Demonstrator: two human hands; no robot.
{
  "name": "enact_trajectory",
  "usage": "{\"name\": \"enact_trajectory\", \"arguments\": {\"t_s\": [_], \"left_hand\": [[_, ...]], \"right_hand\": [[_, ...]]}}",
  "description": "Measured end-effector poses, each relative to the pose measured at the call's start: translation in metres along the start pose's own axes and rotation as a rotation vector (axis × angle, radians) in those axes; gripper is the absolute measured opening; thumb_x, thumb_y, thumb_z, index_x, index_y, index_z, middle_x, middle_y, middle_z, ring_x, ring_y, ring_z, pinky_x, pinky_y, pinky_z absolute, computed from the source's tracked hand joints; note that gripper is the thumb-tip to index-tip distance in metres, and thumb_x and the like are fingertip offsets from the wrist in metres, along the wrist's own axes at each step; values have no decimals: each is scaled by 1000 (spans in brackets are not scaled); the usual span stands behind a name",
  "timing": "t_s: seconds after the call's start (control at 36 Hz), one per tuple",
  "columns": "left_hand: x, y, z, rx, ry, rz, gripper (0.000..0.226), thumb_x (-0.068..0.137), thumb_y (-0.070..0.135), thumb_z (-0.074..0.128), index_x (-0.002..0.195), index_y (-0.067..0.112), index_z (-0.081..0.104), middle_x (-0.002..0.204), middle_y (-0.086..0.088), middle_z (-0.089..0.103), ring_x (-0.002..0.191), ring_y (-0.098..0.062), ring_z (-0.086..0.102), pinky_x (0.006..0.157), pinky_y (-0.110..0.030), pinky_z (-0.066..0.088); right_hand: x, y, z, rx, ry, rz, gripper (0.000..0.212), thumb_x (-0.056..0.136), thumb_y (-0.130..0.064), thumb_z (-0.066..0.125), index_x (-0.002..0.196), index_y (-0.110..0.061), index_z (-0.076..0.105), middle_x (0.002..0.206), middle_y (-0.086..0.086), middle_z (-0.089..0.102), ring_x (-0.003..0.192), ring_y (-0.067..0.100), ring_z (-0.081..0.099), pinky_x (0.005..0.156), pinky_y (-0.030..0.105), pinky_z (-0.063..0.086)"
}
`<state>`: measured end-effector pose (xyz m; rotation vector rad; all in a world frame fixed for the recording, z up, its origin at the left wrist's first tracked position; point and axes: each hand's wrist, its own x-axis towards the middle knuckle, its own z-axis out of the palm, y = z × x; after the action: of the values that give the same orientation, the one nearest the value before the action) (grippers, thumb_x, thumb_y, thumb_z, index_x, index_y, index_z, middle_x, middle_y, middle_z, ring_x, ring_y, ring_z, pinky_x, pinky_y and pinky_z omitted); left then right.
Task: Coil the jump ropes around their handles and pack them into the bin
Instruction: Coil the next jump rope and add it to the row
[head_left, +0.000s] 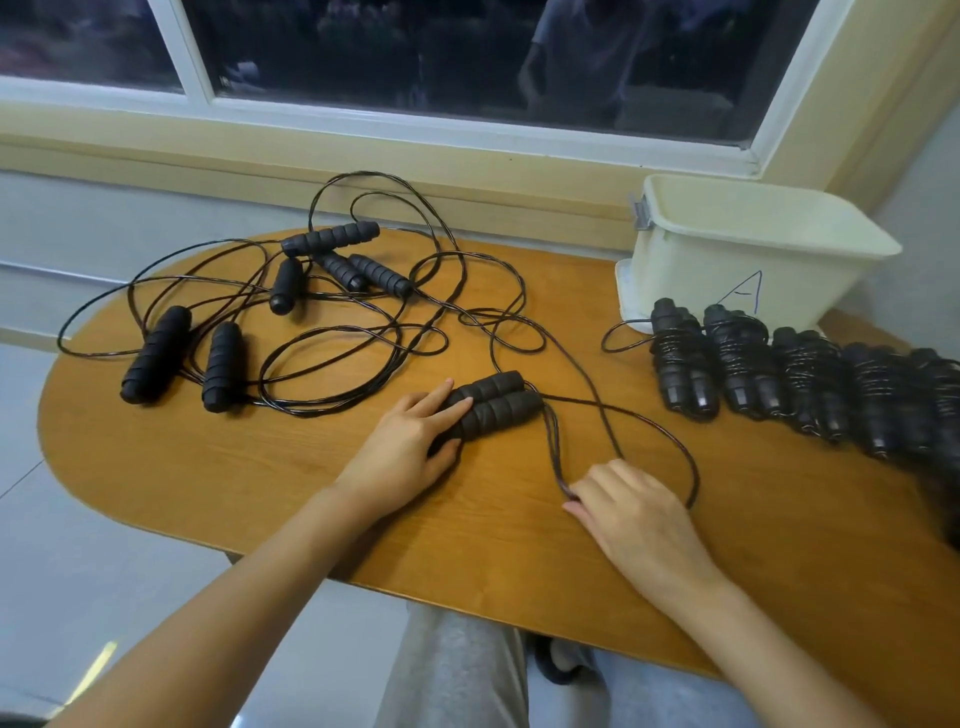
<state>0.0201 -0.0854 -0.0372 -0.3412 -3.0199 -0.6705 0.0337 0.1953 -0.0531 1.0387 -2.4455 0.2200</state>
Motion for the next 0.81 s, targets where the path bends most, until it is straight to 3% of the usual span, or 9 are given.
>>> {"name": "enact_trajectory", "arguments": {"t_s": [0.08, 0.22, 0.44, 0.53, 0.67, 0.81], "left_hand": [[1, 7, -6, -2, -53, -49, 59, 99, 39, 51, 153, 35, 27, 164, 6, 15, 147, -17, 17, 120, -40, 23], [2, 18, -11, 33, -76, -83, 63, 96, 59, 43, 152, 31, 31, 164, 1, 17, 150, -21, 15, 123, -43, 10], [1, 32, -20, 122, -197, -126, 109, 70, 82, 55, 156, 25, 22, 165, -5, 8, 151, -28, 8, 123, -47, 5], [2, 37, -21, 182, -237, -148, 112, 71, 76, 64, 158, 25, 15, 166, -7, 4, 151, -31, 3, 122, -48, 3], [5, 38, -18, 197, -213, -154, 102, 79, 58, 71, 157, 26, 16, 166, -7, 6, 151, -31, 8, 122, -45, 14], [2, 33, -17, 130, -140, -150, 85, 84, 41, 71, 155, 29, 25, 165, -2, 14, 149, -28, 16, 119, -41, 23]], "right_hand": [[10, -26, 11, -5, 3, -37, 12, 86, -28, 68, 85, -16, 68, 79, -3, 59, 72, 14, 57, 52, 24, 49], [21, -56, 21, -28, 53, -63, 25, 94, -30, 49, 79, -19, 65, 74, -4, 56, 70, 14, 55, 49, 25, 44], [22, -87, 27, 13, 54, -96, 28, 95, -29, 47, 89, -16, 71, 77, -3, 60, 75, 14, 59, 53, 24, 48], [20, -86, 24, 14, 39, -123, 27, 95, -28, 48, 96, -15, 73, 81, -2, 62, 80, 14, 60, 56, 24, 49], [16, -74, 15, 97, -41, -172, 28, 95, -28, 49, 105, -15, 71, 84, -4, 61, 79, 13, 56, 55, 22, 48], [17, -32, 4, 176, -117, -182, 16, 87, -26, 66, 99, -17, 71, 85, -7, 63, 79, 10, 58, 57, 21, 51]]}}
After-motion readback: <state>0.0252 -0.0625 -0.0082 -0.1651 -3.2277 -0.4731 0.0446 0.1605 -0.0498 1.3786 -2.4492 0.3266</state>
